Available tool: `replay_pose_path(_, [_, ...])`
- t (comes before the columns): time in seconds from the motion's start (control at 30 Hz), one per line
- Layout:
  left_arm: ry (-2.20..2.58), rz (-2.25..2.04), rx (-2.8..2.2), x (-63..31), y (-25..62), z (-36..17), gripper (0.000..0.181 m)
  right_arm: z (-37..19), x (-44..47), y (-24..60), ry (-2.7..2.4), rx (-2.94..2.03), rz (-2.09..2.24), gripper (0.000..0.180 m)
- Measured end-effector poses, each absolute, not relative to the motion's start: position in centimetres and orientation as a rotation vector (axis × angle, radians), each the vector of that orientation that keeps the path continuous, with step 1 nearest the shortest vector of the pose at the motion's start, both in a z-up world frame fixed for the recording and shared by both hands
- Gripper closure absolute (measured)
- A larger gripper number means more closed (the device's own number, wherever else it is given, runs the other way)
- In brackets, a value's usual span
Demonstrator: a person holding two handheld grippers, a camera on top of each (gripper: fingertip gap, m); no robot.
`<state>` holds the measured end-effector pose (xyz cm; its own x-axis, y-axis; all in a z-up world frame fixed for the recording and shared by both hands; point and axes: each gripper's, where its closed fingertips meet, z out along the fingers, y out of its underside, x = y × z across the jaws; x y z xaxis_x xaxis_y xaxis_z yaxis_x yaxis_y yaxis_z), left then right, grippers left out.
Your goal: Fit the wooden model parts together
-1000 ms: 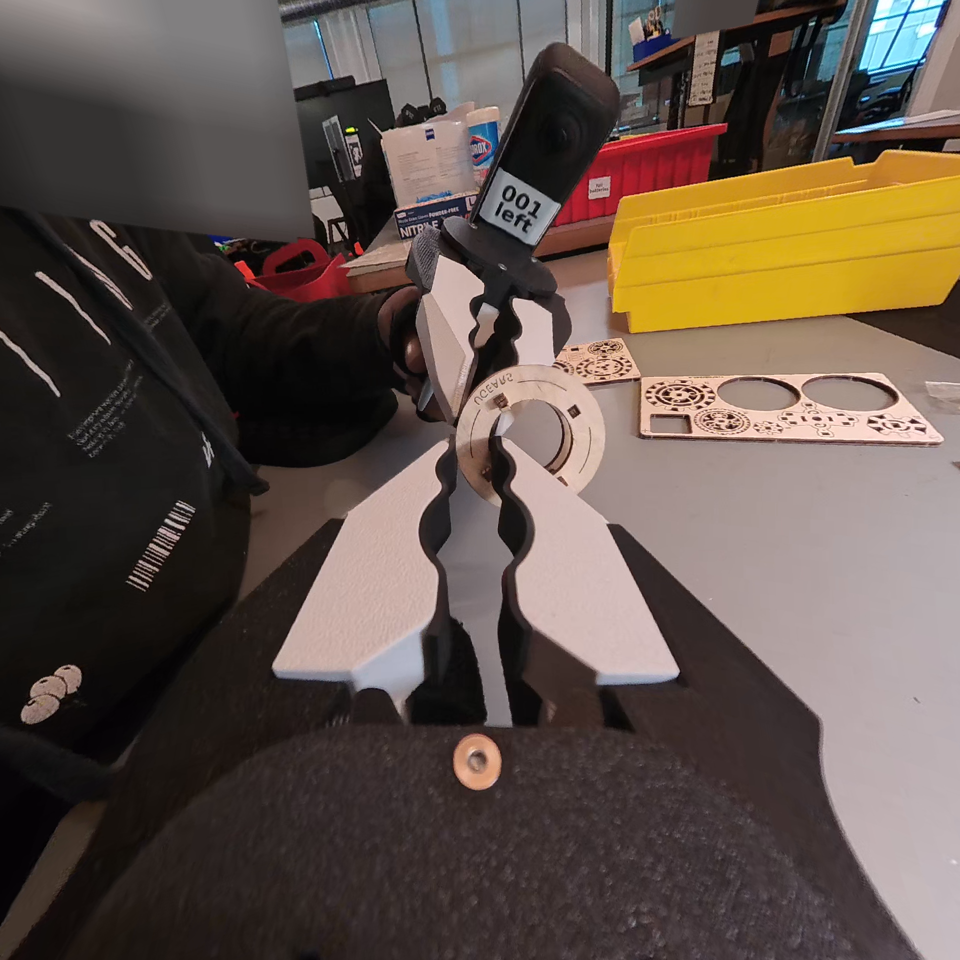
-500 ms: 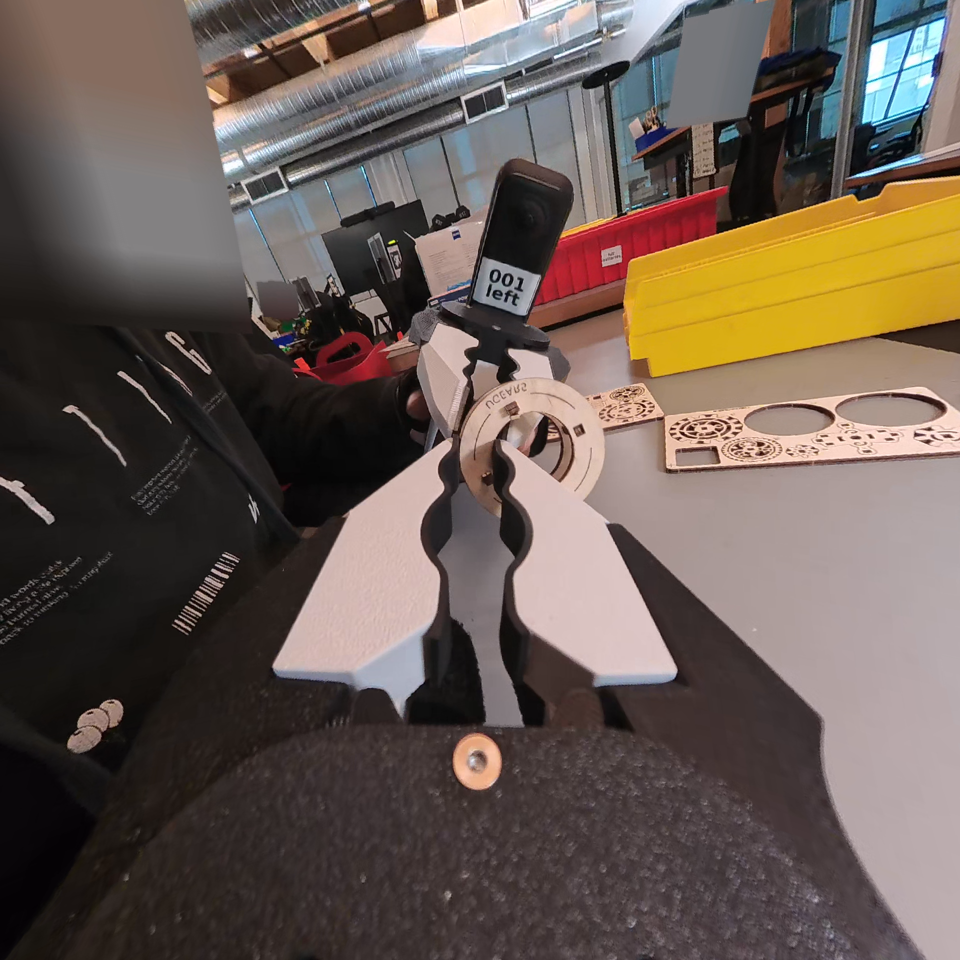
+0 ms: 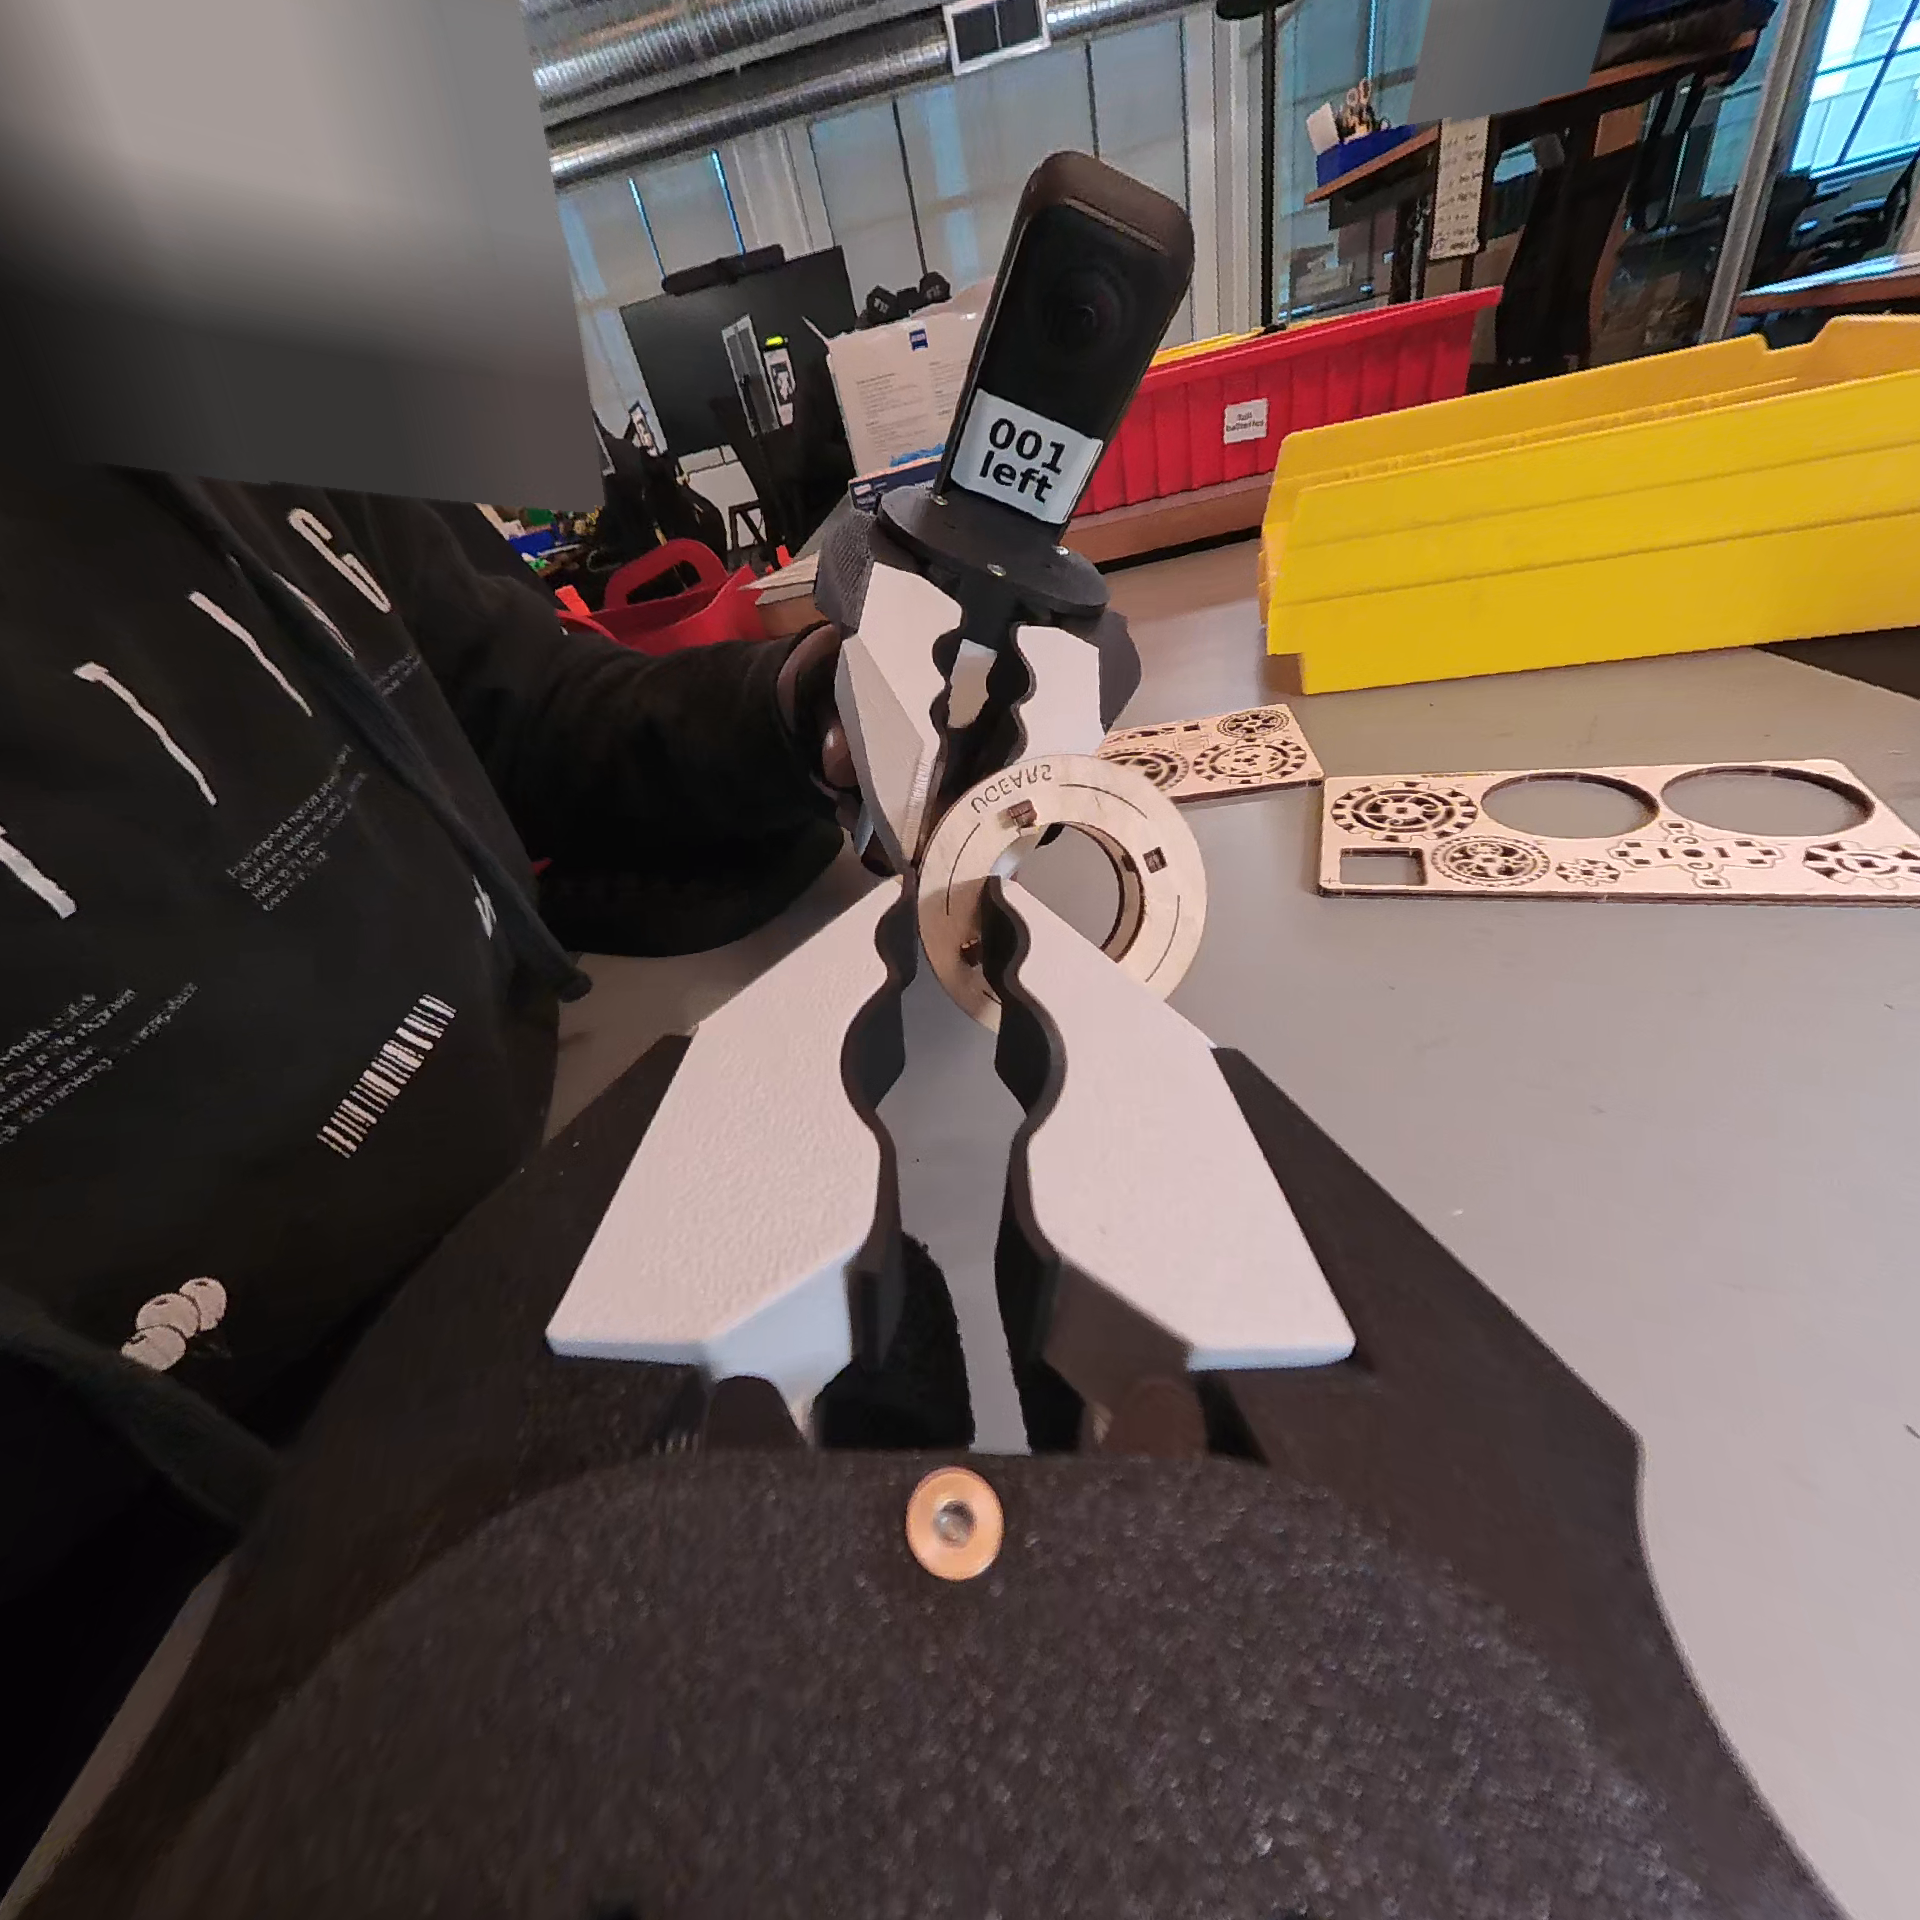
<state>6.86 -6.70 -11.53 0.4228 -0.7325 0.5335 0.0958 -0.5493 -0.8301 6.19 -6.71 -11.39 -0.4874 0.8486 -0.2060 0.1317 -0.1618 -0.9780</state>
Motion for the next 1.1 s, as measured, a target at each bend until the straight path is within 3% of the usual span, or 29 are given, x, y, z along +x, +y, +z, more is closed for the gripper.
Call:
replay_pose_path(0.23, [0.558, -1.204, -1.833, 6.9, -6.9, -11.5, 0.171, -11.2, 6.3, -6.9, -1.571, -1.108, 1.679, 0.170])
replay_pose_path(0.27, [0.576, -1.204, -1.828, 6.9, -7.2, -11.4, 0.181, -11.1, 6.4, -6.8, -1.567, -1.105, 1.673, 0.170])
replay_pose_path(0.37, [0.468, -1.116, -1.818, 3.7, -6.3, -11.3, 0.181, -8.4, 8.1, -2.9, -1.296, -1.128, 1.793, 0.168])
replay_pose_path(0.43, [0.646, -1.037, -1.893, 7.1, -6.2, -12.7, 0.181, -12.0, 5.8, -9.8, -1.667, -1.036, 1.637, 0.167])
replay_pose_path(0.53, [0.457, -1.069, -1.767, 3.5, -4.8, -9.7, 0.181, -8.3, 6.9, -5.5, -1.394, -1.088, 1.821, 0.170])
replay_pose_path(0.7, [0.404, -1.275, -1.712, 4.5, -5.5, -9.5, 0.154, -8.4, 6.6, -5.7, -1.370, -1.065, 1.790, 0.170])
replay_pose_path(0.83, [0.433, -1.332, -1.669, 6.1, -5.8, -8.4, 0.150, -8.9, 6.3, -6.3, -1.393, -1.063, 1.787, 0.169])
replay_pose_path(1.1, [0.408, -1.341, -1.716, 6.9, -5.5, -9.0, 0.164, -9.5, 5.6, -6.7, -1.443, -1.048, 1.685, 0.170])
